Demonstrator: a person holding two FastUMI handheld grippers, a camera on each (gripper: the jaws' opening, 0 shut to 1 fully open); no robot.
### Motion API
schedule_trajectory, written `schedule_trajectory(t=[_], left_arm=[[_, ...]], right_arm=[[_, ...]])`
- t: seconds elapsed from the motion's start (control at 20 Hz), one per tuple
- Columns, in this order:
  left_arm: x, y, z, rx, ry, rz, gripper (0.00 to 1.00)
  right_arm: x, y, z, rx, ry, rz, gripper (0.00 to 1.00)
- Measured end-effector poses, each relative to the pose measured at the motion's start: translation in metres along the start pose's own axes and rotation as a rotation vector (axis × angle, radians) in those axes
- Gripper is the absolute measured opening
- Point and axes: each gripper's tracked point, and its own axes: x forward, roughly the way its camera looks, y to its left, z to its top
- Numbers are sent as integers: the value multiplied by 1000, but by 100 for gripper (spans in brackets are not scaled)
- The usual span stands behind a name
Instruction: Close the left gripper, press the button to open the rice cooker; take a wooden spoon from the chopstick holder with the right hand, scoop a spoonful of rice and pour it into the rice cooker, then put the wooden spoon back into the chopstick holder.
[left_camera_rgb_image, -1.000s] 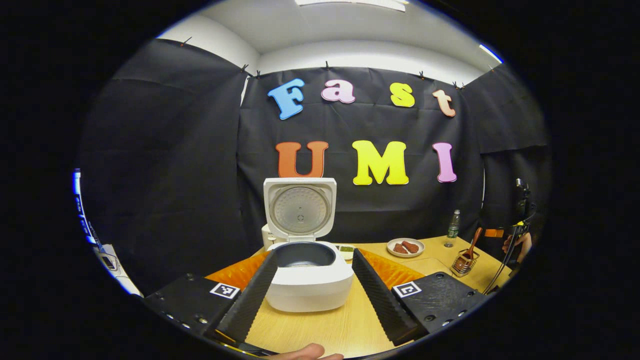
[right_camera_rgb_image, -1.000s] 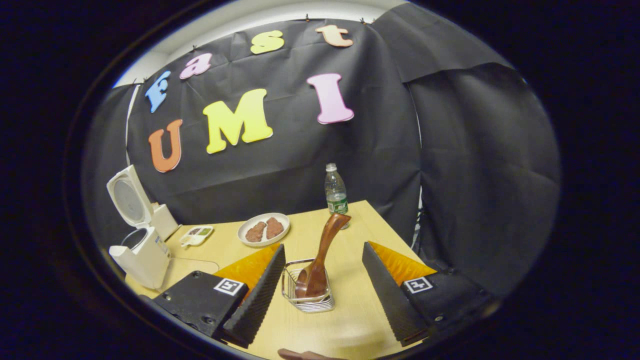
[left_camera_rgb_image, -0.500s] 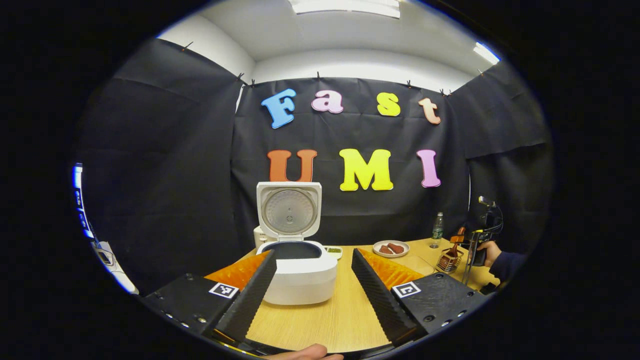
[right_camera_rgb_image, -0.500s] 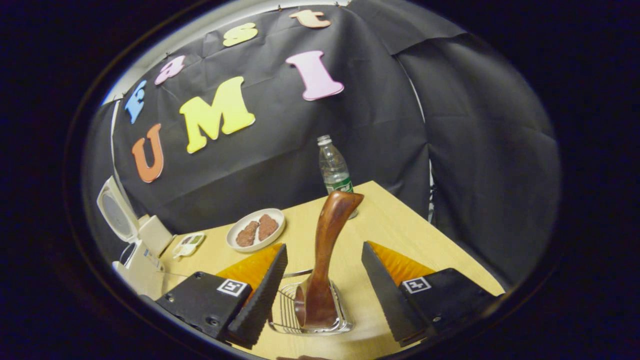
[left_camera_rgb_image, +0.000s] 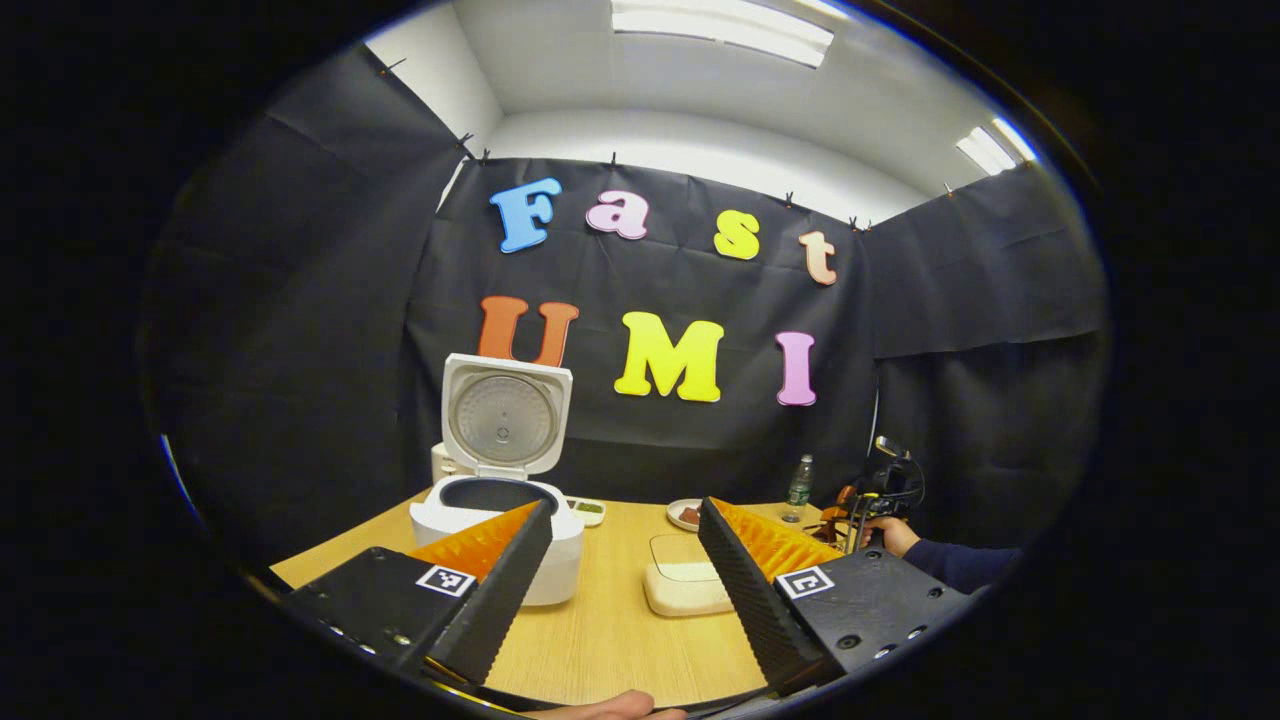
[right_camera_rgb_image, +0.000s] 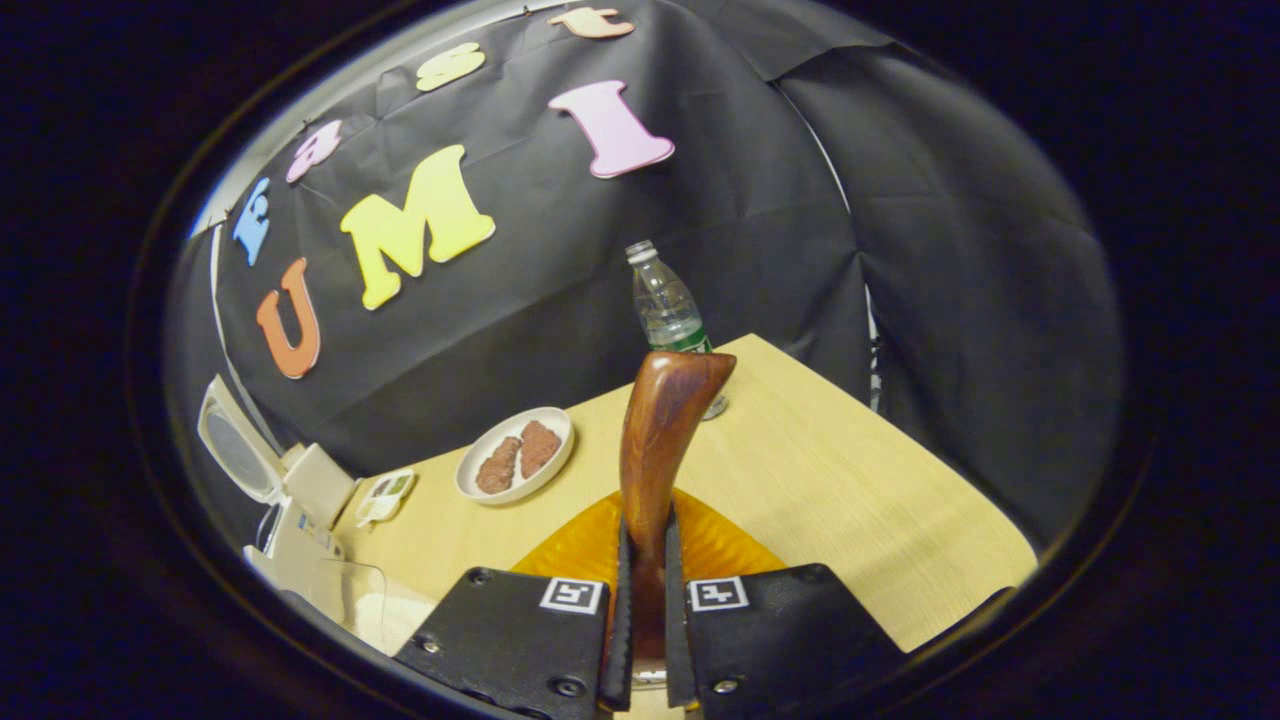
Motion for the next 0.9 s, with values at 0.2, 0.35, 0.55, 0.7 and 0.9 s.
schedule_trajectory(t=[0.2, 0.35, 0.55, 0.7, 0.9], left_arm=[[-3, 10, -10, 34, 17, 42, 94], [-10, 12, -10, 31, 13, 33, 94], [-17, 25, -9, 31, 3, 51, 94], [-24, 30, -9, 30, -3, 60, 94], [-37, 39, -14, 19, -4, 100, 94]], right_arm=[[-46, 19, 42, -62, -119, 2, 18], [-73, 27, 57, -105, -162, -22, 18], [-103, 52, 74, -109, -199, -11, 18], [-115, 74, 84, -124, -257, 3, 18], [-122, 100, 81, -89, -320, 29, 18]])
